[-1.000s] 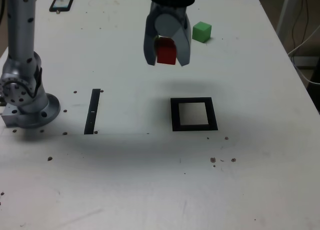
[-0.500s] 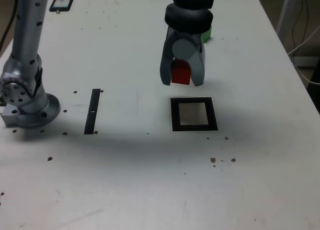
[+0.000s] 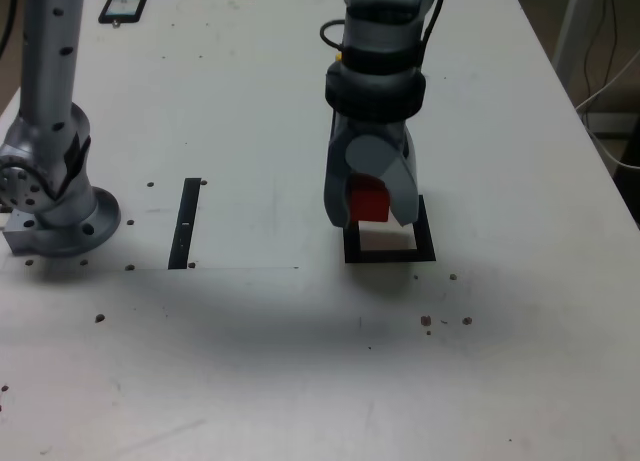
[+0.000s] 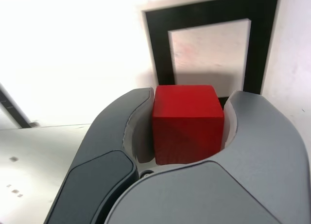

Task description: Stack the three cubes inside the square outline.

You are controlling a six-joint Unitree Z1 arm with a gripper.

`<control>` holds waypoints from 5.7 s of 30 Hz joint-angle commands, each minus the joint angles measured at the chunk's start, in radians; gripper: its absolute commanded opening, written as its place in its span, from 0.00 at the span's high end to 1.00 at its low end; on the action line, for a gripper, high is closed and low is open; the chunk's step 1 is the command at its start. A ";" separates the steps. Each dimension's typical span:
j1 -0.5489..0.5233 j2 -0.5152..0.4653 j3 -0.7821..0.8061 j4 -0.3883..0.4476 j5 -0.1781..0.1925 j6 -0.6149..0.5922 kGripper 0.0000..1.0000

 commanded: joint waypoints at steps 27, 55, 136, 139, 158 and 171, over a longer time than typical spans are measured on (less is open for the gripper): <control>0.009 0.065 0.022 -0.086 0.057 0.008 0.30; 0.190 0.003 -0.163 0.207 0.230 0.152 0.01; 0.716 0.388 -0.545 0.267 0.272 0.535 0.06; 0.716 0.388 -0.545 0.267 0.274 0.532 0.09; 0.722 0.367 -0.455 0.139 0.248 0.531 0.17; 0.746 0.367 -0.432 0.081 0.221 0.530 0.24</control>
